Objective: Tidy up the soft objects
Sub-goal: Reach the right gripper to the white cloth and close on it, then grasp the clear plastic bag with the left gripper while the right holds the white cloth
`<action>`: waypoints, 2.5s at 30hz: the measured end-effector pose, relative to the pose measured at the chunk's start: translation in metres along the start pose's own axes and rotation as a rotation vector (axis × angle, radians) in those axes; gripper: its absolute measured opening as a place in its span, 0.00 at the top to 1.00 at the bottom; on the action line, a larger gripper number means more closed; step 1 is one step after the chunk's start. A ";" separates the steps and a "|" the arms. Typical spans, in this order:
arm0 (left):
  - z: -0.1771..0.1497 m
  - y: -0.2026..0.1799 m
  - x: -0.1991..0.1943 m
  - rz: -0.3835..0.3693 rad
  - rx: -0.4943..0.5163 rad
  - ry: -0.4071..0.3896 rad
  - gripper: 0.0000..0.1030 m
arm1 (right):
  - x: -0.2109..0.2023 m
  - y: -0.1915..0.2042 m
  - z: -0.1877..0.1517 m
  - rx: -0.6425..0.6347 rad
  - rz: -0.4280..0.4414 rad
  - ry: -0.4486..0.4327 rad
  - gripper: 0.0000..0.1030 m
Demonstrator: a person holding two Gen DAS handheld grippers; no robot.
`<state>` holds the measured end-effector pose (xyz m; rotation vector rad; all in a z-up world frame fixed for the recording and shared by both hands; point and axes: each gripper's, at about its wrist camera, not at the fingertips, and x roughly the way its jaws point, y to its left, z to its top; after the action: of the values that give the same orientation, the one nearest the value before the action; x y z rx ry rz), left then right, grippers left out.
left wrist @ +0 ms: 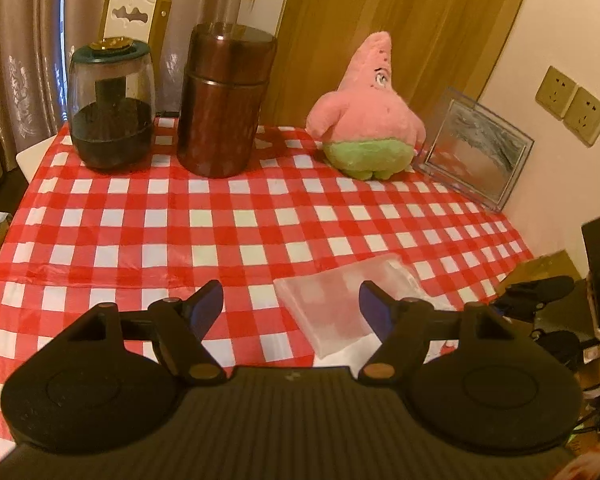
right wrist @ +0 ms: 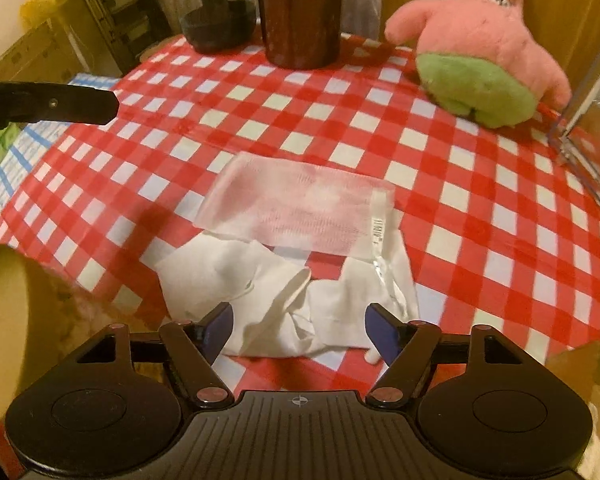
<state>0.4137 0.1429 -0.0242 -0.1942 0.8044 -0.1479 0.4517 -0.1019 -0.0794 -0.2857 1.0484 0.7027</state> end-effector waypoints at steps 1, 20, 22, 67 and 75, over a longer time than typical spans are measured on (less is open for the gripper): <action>-0.002 0.001 0.003 0.007 0.002 0.007 0.30 | 0.004 0.000 0.002 -0.003 0.002 0.008 0.28; -0.014 0.018 0.023 0.003 -0.037 0.049 0.30 | 0.051 0.008 0.015 -0.068 -0.003 0.098 0.25; -0.014 0.016 0.023 0.003 -0.033 0.050 0.30 | 0.049 0.010 0.014 -0.072 -0.007 0.096 0.33; -0.020 -0.061 0.118 -0.173 0.576 0.186 0.30 | -0.048 -0.031 0.005 0.074 -0.090 -0.120 0.86; -0.013 -0.072 0.141 -0.173 0.593 0.250 0.37 | -0.049 -0.038 -0.001 0.099 -0.088 -0.117 0.86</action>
<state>0.4970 0.0421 -0.1149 0.3218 0.9571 -0.5730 0.4608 -0.1501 -0.0419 -0.2012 0.9498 0.5794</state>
